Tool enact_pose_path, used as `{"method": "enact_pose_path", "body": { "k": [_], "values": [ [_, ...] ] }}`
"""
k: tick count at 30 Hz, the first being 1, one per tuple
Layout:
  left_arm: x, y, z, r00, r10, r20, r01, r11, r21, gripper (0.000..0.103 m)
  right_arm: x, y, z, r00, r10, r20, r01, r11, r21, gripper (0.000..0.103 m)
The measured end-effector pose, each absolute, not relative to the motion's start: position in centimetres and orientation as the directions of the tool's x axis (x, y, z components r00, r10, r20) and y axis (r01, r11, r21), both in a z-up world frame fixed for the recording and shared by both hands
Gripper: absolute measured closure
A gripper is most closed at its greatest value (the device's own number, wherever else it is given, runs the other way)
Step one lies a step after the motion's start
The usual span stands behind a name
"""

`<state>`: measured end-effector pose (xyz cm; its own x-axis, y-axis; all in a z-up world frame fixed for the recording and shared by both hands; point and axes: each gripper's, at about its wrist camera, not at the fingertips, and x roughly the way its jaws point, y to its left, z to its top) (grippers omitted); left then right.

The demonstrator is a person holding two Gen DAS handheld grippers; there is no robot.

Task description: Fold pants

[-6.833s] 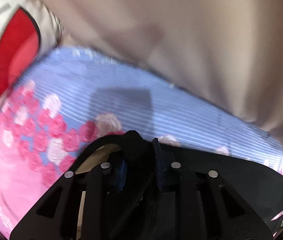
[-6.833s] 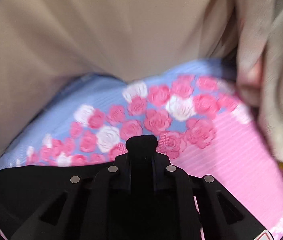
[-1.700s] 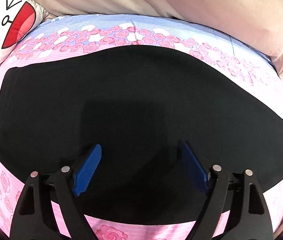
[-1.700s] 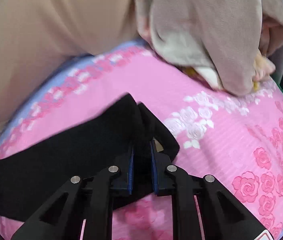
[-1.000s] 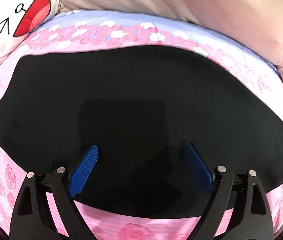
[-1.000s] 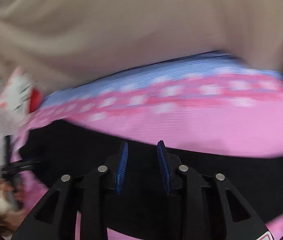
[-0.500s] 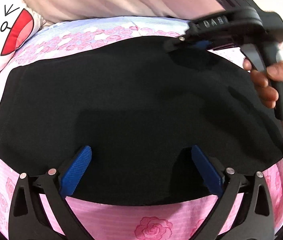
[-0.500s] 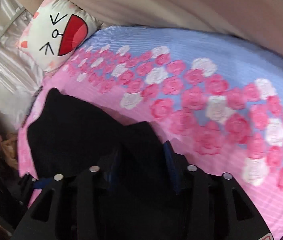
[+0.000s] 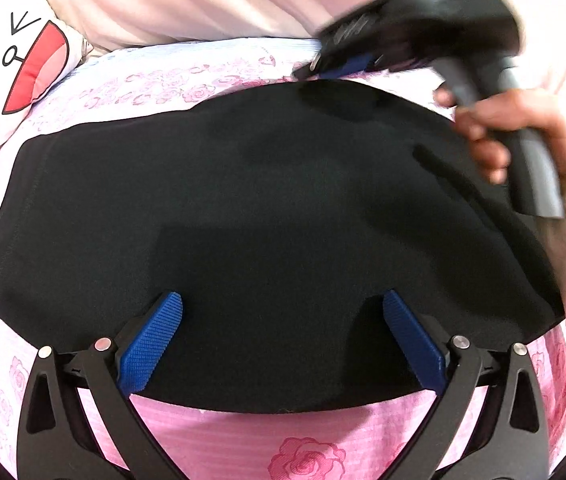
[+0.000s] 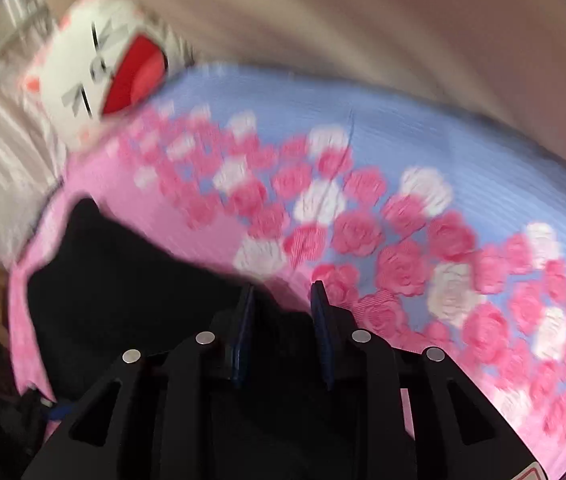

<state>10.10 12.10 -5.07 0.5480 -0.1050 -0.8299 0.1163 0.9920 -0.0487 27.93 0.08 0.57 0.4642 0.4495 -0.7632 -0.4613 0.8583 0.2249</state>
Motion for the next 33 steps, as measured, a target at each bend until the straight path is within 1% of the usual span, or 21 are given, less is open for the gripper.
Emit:
{"method": "enact_pose_path", "body": {
  "k": [1,2,4,7,8,10,13,14,16,18,19,20,21,22,23,24,26,28,30,31,33],
  "values": [
    [10.0,12.0,-5.1,0.549,-0.103,-0.830,0.117,0.992,-0.045,0.005,26.0,-1.0,2.0,0.523,0.429,-0.736,-0.456,0.871,0.183,0.059],
    [10.2,11.9,-5.0,0.549,-0.098,-0.830,0.115,0.993,-0.041,0.005,24.6,-2.0,2.6,0.557,0.416,-0.719,-0.449,0.879,0.161,0.056],
    [10.1,11.6,-4.9,0.546,-0.087,-0.833,0.110,0.993,-0.031,0.005,21.9,-4.5,2.8,0.590,0.372,-0.716,-0.416,0.901,0.125,0.056],
    [10.1,11.2,-4.1,0.537,-0.082,-0.839,0.099,0.995,-0.035,0.005,18.3,-10.6,0.5,0.580,0.267,-0.770,-0.294,0.950,0.108,0.056],
    [10.0,11.1,-3.8,0.538,-0.091,-0.838,0.095,0.994,-0.046,0.005,16.8,-13.6,-0.6,0.573,0.234,-0.786,-0.236,0.965,0.115,0.059],
    [9.5,10.5,-2.7,0.554,-0.100,-0.826,0.098,0.994,-0.054,0.005,13.3,-20.4,-2.0,0.574,0.143,-0.806,-0.089,0.990,0.113,0.059],
    [9.1,8.7,-1.8,0.566,-0.101,-0.818,0.115,0.992,-0.044,0.005,8.2,-30.3,-2.9,0.590,0.028,-0.807,0.126,0.984,0.125,0.061],
    [9.0,8.0,-1.6,0.562,-0.108,-0.820,0.126,0.991,-0.045,0.005,6.4,-33.5,-2.9,0.596,-0.009,-0.803,0.195,0.972,0.135,0.067],
    [9.2,6.1,-1.5,0.536,-0.139,-0.833,0.153,0.986,-0.066,0.005,3.2,-38.2,-2.9,0.619,-0.026,-0.785,0.287,0.938,0.195,0.079],
    [9.4,4.5,-1.4,0.515,-0.171,-0.840,0.179,0.980,-0.090,0.005,-0.6,-42.9,-2.8,0.577,-0.221,-0.786,0.475,0.874,0.103,0.073],
    [9.3,3.5,-1.4,0.512,-0.178,-0.840,0.182,0.978,-0.097,0.005,-1.8,-44.4,-2.9,0.558,-0.256,-0.789,0.519,0.850,0.091,0.070],
    [9.2,2.3,-1.3,0.511,-0.179,-0.841,0.200,0.976,-0.087,0.005,-4.1,-46.9,-3.2,0.562,-0.253,-0.787,0.571,0.808,0.148,0.070],
    [9.4,1.9,-1.2,0.512,-0.178,-0.840,0.212,0.974,-0.077,0.005,-5.7,-48.2,-3.2,0.589,-0.230,-0.775,0.591,0.777,0.217,0.070],
    [9.2,0.9,-1.1,0.516,-0.174,-0.839,0.225,0.972,-0.063,0.005,-7.0,-49.1,-3.1,0.625,-0.196,-0.756,0.584,0.760,0.286,0.073],
    [8.6,-0.2,-1.0,0.525,-0.167,-0.835,0.238,0.970,-0.044,0.005,-7.8,-49.7,-3.1,0.646,-0.175,-0.743,0.575,0.752,0.323,0.073],
    [8.3,-1.1,-0.9,0.533,-0.157,-0.831,0.249,0.968,-0.023,0.005,-8.4,-50.0,-2.9,0.644,-0.193,-0.740,0.585,0.747,0.314,0.072],
    [8.1,-3.0,-0.8,0.532,-0.148,-0.834,0.266,0.964,-0.001,0.005,-8.9,-49.5,-2.6,0.600,-0.293,-0.744,0.623,0.755,0.205,0.054],
    [7.9,-4.1,-0.9,0.524,-0.150,-0.838,0.277,0.961,0.001,0.005,-8.7,-49.7,-2.3,0.605,-0.311,-0.733,0.617,0.764,0.186,0.052],
    [7.8,-4.8,-0.8,0.528,-0.142,-0.838,0.284,0.959,0.016,0.005,-7.8,-50.2,-2.0,0.639,-0.262,-0.723,0.580,0.782,0.228,0.052],
    [7.9,-5.0,-0.8,0.531,-0.133,-0.837,0.281,0.959,0.026,0.005,-7.1,-50.1,-1.8,0.646,-0.253,-0.720,0.564,0.794,0.226,0.052],
    [8.1,-5.5,-1.0,0.530,-0.119,-0.840,0.274,0.961,0.036,0.005,-5.2,-50.5,-1.5,0.651,-0.248,-0.718,0.527,0.828,0.191,0.052]
  ]
}}
